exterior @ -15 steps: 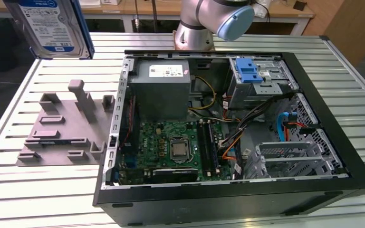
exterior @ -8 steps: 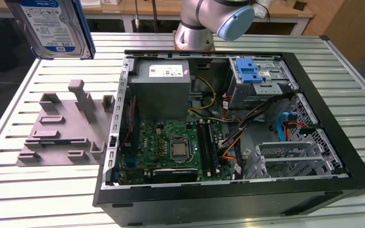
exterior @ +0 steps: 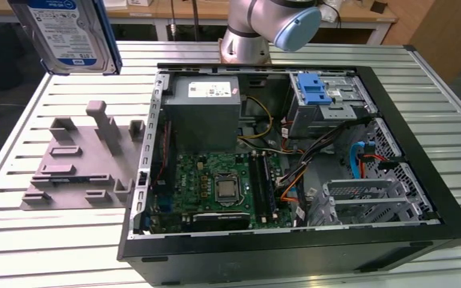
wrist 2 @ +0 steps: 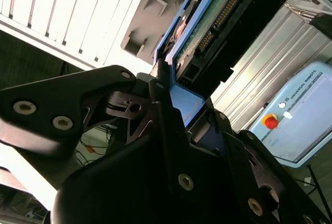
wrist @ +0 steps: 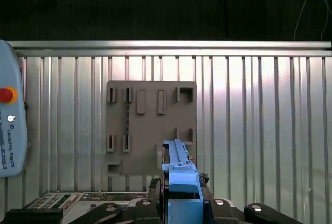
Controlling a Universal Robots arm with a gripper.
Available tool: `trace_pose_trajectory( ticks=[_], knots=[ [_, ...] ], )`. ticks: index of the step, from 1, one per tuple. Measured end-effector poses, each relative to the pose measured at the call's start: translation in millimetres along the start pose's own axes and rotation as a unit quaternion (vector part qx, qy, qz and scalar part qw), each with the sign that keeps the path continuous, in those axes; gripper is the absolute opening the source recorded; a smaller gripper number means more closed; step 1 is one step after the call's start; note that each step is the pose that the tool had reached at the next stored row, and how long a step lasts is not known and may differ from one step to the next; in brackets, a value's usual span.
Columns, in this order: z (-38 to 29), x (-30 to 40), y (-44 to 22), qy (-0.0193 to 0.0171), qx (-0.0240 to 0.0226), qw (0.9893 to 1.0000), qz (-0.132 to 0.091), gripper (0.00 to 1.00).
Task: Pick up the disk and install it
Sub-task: 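Pick up the disk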
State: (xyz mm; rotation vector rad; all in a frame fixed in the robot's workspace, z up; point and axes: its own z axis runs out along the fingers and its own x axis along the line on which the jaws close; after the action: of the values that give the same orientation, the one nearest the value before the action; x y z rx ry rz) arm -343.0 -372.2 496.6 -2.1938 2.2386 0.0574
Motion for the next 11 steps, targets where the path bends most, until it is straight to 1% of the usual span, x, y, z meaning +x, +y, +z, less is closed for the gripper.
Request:
trace_pose_trajectory(
  ticks=[11],
  knots=[
    [-0.1,-0.1,-3.8,0.0000,0.0000,1.0000,0.000,0.36]
  ],
)
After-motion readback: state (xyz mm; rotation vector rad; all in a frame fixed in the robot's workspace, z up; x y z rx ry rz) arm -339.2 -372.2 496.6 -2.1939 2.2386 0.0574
